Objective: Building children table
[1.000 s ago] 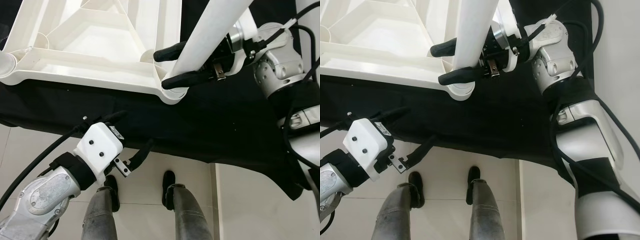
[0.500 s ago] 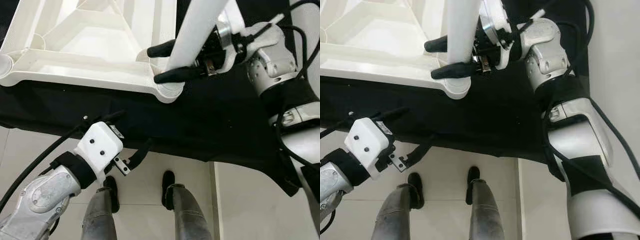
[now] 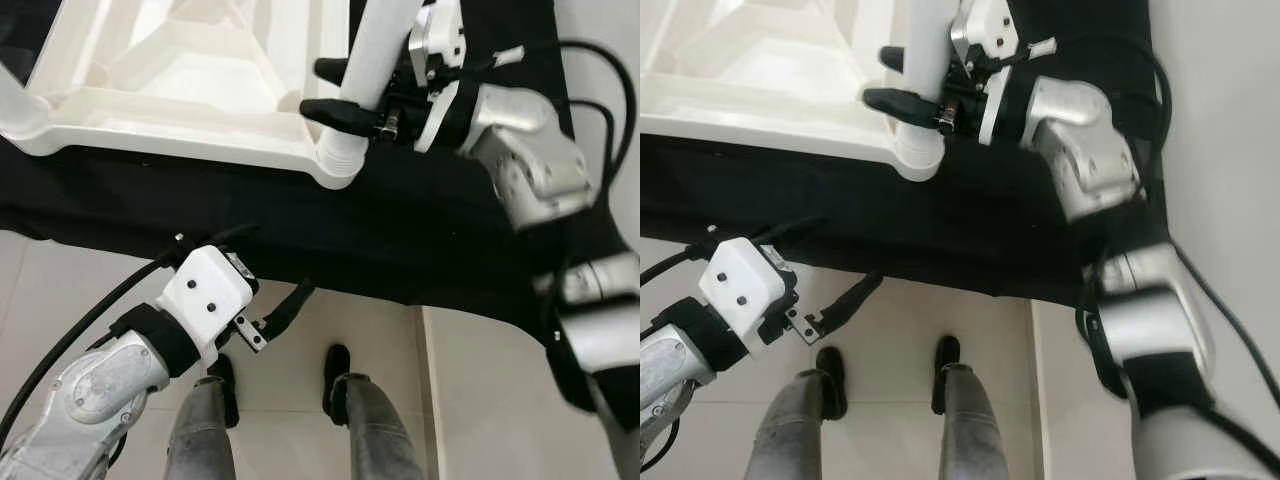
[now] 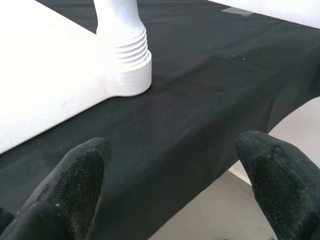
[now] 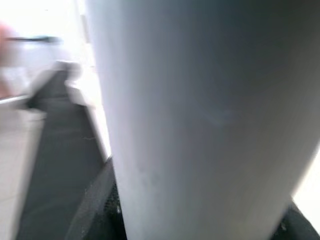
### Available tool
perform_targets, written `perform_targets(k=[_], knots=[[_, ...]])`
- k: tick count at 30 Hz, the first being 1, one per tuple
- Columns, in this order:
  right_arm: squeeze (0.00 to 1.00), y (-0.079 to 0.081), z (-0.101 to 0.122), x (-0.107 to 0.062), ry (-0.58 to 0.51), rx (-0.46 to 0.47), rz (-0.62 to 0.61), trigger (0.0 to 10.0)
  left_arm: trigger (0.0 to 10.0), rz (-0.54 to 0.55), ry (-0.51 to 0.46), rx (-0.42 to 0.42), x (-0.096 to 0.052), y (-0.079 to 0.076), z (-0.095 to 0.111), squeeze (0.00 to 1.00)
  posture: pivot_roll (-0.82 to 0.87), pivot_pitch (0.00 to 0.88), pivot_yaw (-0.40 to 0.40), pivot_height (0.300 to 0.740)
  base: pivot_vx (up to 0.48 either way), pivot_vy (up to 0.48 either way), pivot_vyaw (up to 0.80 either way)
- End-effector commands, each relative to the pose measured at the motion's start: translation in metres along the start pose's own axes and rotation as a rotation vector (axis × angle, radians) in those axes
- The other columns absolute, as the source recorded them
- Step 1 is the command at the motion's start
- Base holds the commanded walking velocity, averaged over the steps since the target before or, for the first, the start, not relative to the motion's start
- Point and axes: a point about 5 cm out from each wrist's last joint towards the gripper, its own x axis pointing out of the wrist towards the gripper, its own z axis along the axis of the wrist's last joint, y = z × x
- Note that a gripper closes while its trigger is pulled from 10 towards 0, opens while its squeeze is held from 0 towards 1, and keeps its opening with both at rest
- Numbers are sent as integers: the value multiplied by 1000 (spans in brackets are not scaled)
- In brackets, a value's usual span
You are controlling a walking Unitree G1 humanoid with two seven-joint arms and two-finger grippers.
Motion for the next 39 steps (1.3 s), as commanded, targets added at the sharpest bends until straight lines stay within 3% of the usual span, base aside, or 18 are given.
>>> perform_targets(k=[1,2,3,4,6,10,16,25,33,34,36,37,39], knots=[[0,21,-79,-14,343,180,-121,10000,10000,-14,-6,-3,2,-4,-2,0,58,480,-155,740,0,0,0],[0,28,-82,-11,330,226,-229,10000,10000,-11,-10,-1,3,-3,-2,0,58,478,-154,740,0,0,0],[0,28,-82,-11,330,226,-229,10000,10000,-11,-10,-1,3,-3,-2,0,58,478,-154,740,0,0,0],[0,36,-84,-7,316,254,-338,10000,10000,-7,-15,0,4,-3,-1,0,55,471,-149,740,0,0,0],[0,40,-85,-3,304,268,-398,10000,10000,-3,-17,0,5,-2,-2,0,60,461,-146,740,0,0,0],[0,63,-80,32,271,282,-486,10000,10000,16,-24,11,7,2,-3,0,73,436,-143,740,0,0,0],[0,70,-75,48,302,270,-541,10000,10000,46,-36,34,9,8,-3,0,93,409,-147,740,0,0,0],[0,78,-72,49,330,227,-567,10000,10000,68,-45,51,13,11,-3,0,95,391,-144,740,0,0,0],[0,77,-59,57,231,215,-509,10000,10000,76,-57,59,16,12,-4,0,94,384,-140,740,0,0,0],[839,76,-54,59,190,214,-475,10000,10000,77,-59,59,16,12,-4,0,96,386,-139,740,0,0,0],[839,76,-49,60,161,212,-450,10000,10000,78,-61,59,16,12,-4,0,98,387,-139,740,0,0,0],[1000,74,-41,62,96,197,-400,10000,10000,80,-63,59,16,12,-3,0,99,388,-140,740,0,0,0],[1000,71,-36,63,72,198,-382,10000,10000,81,-64,58,16,11,-3,0,99,388,-140,740,0,0,0]])
